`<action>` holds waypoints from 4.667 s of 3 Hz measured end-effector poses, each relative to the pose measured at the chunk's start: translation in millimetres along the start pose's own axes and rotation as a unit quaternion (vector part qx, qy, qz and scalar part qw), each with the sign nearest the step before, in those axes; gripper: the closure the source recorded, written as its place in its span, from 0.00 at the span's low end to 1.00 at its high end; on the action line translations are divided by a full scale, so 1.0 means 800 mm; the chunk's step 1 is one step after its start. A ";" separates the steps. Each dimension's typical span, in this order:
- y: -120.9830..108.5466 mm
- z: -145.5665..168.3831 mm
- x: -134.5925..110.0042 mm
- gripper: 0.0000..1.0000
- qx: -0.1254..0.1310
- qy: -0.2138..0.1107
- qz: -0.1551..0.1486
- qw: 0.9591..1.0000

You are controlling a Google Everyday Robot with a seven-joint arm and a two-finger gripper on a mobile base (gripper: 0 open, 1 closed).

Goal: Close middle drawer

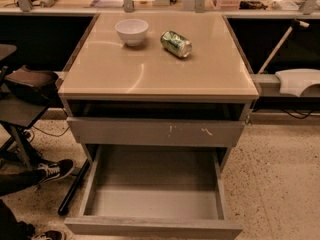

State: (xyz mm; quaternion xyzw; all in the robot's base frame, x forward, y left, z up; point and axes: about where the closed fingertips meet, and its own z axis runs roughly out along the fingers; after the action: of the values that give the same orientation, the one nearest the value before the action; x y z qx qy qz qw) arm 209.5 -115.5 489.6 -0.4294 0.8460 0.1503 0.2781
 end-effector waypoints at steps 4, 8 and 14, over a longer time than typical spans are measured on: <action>-0.019 0.184 -0.049 0.00 -0.061 -0.001 -0.021 0.998; -0.054 0.206 -0.116 0.00 -0.075 -0.046 -0.006 0.996; -0.051 0.214 -0.241 0.00 -0.072 -0.138 -0.008 0.988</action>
Offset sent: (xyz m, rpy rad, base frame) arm 0.0572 0.0955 -0.1451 0.0441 0.1455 0.2409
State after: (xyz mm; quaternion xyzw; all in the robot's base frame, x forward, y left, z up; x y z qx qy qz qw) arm 392.7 69.0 467.8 -0.4299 0.7830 0.2669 0.3618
